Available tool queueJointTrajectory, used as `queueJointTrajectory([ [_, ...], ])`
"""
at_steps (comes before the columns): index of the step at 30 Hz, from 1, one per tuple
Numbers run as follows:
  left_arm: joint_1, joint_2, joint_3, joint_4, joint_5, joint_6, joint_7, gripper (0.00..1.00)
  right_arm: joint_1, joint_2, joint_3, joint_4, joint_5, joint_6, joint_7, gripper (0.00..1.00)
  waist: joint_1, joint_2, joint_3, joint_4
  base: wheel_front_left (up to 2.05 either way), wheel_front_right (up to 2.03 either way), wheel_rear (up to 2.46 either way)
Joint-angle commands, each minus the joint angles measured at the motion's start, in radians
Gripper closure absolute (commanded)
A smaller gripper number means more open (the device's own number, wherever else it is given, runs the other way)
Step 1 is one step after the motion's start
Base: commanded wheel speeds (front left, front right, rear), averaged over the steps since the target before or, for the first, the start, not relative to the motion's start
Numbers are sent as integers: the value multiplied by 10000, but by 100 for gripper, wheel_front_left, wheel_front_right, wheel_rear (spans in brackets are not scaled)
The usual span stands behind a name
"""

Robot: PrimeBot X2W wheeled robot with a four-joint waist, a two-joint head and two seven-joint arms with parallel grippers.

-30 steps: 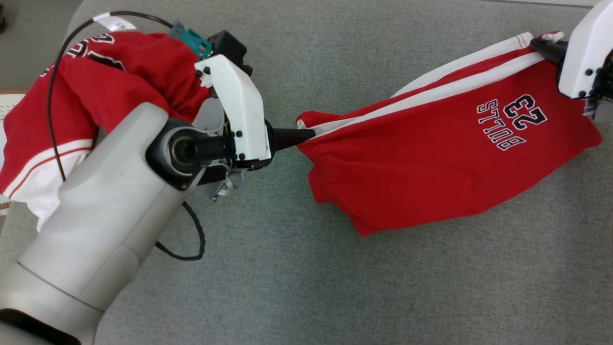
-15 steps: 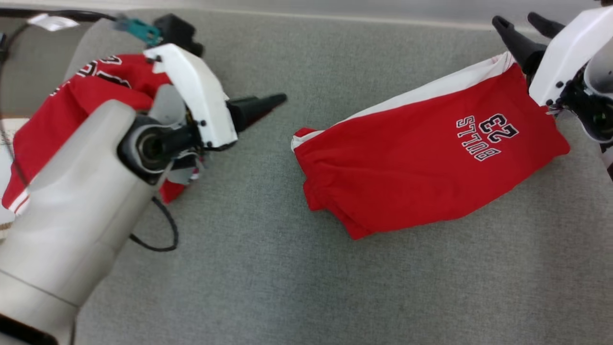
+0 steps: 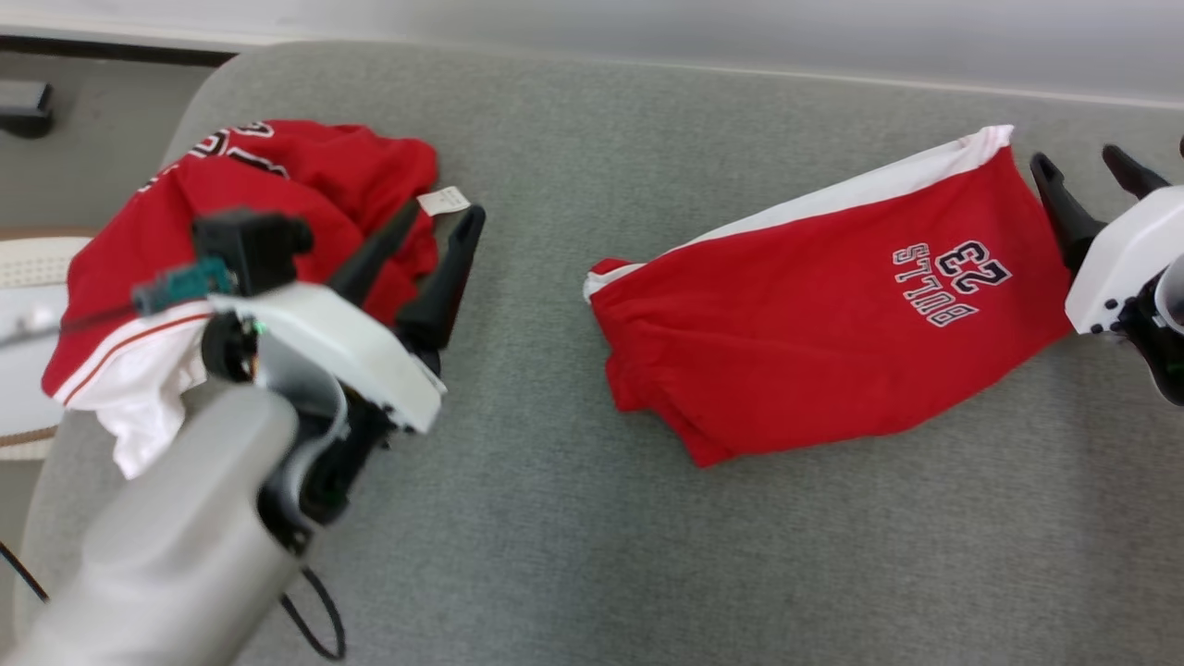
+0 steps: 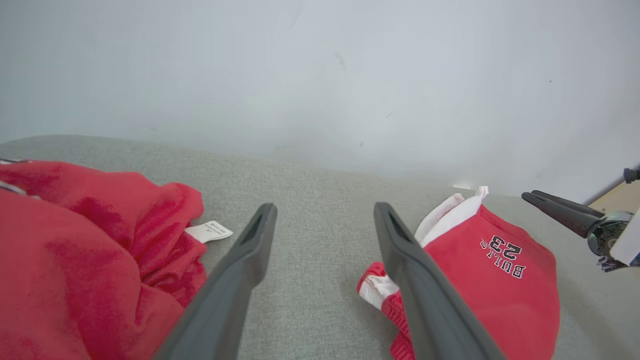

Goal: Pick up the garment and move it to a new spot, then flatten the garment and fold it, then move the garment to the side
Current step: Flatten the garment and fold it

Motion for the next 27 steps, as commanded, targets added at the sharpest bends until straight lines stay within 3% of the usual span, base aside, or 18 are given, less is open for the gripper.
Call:
queueJointTrajectory([
  [1,460,-39,17,-303,222,214,-406,0,-91,-15,69,249,-65,-23,145,0,0,0,220,295,0,0,0],
  [7,1856,-449,15,-1193,544,844,-1454,0,-446,-146,354,1230,150,-24,1102,0,0,0,537,985,0,0,0],
  [16,3326,-1188,339,-1630,408,940,-1717,0,-319,-31,772,2281,569,-11,3449,0,0,0,475,1480,0,0,0],
  [17,3446,-1270,362,-1645,420,916,-1725,0,-256,-8,769,2321,665,-10,3685,12,0,0,456,1497,0,0,0],
  [18,3550,-1324,412,-1661,470,899,-1734,0,-190,18,780,2307,767,-7,3947,52,0,0,436,1507,0,0,0],
  [19,3624,-1357,467,-1669,526,899,-1719,0,-148,18,779,2258,864,-1,4127,70,0,0,418,1504,0,0,0],
  [20,3701,-1389,526,-1679,589,889,-1726,0,-128,-27,788,2185,938,-2,4187,100,0,0,397,1498,0,0,0],
  [27,4010,-1318,928,-1651,2335,1183,-1729,0,-249,-101,560,2064,1201,-17,3091,100,0,0,-98,1181,0,0,0],
])
